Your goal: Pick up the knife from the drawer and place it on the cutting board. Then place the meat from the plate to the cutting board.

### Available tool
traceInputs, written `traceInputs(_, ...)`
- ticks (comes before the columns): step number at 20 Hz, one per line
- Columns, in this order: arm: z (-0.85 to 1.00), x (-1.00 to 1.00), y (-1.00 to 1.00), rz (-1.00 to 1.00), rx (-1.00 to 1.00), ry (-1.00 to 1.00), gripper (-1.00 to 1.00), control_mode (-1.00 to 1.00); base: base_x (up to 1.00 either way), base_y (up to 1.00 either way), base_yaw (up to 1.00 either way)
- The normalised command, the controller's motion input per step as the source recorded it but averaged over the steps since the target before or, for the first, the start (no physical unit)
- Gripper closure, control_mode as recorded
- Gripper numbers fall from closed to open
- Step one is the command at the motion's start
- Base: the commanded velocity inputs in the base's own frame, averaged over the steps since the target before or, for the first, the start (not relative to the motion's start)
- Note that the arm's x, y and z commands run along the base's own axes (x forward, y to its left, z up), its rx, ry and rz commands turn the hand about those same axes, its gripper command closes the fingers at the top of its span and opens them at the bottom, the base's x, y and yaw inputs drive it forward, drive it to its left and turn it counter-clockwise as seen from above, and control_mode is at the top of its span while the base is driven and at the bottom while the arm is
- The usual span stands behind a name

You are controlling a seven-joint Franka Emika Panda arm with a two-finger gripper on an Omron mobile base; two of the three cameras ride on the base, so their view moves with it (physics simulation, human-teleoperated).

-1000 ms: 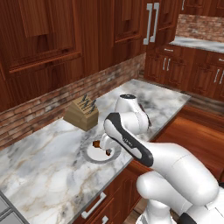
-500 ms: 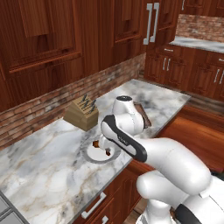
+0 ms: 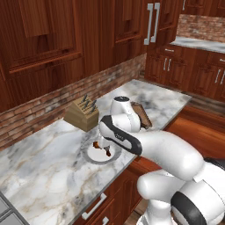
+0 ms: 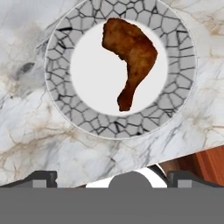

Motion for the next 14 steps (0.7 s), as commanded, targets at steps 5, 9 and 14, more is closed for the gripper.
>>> traceInputs(5,-0.26,0.15,0.0,0.0,0.0,0.0,-1.0,-1.0,0.0,0.0,0.0)
traceInputs(9,-0.28,0.13,0.0,0.0,0.0,0.0,-1.0,-1.0,0.0,0.0,0.0)
traceInputs(14,-0.21,0.16,0.0,0.0,0.0,-0.02,-1.0,-1.0,0.0,0.0,0.0)
